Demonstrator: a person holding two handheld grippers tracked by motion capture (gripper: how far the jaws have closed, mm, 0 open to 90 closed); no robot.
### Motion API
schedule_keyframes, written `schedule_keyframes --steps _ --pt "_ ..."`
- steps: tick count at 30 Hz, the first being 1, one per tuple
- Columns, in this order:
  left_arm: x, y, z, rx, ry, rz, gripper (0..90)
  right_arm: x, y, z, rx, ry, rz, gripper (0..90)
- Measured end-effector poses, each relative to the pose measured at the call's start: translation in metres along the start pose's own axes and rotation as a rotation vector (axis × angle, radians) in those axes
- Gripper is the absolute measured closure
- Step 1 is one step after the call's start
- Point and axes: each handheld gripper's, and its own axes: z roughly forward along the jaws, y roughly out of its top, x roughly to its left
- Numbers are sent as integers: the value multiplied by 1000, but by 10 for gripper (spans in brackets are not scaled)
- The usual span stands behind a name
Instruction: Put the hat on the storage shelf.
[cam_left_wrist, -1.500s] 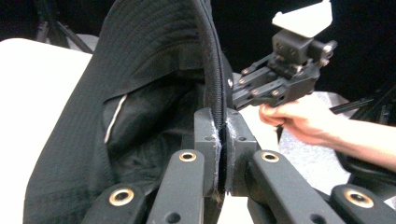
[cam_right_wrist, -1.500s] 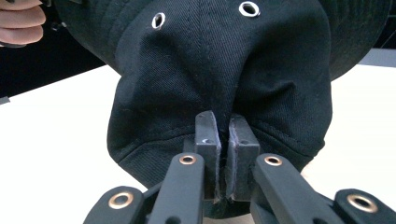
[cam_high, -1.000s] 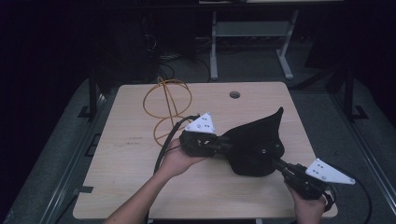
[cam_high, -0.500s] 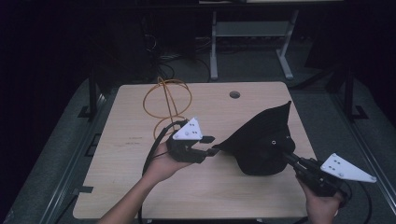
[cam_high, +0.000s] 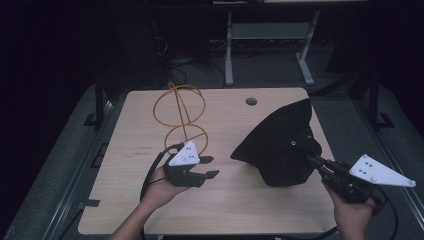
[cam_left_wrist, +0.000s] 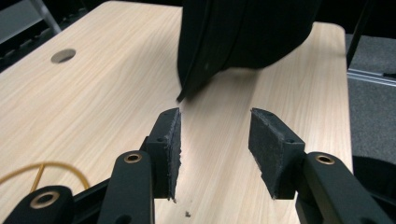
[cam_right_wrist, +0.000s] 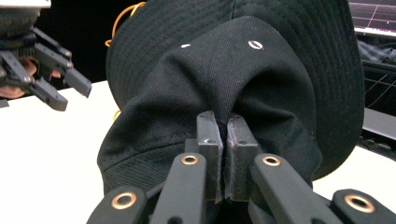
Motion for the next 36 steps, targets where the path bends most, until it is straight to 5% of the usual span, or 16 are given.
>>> schedule_keyframes --steps 15,20,36 --pt "-1 -52 3 28 24 -54 499 -2 40 7 -7 25 -53 863" --pt "-1 -57 4 50 34 -39 493 -1 49 14 -9 40 -61 863" --pt "6 -64 8 7 40 -54 437 -1 83 33 -17 81 -71 863"
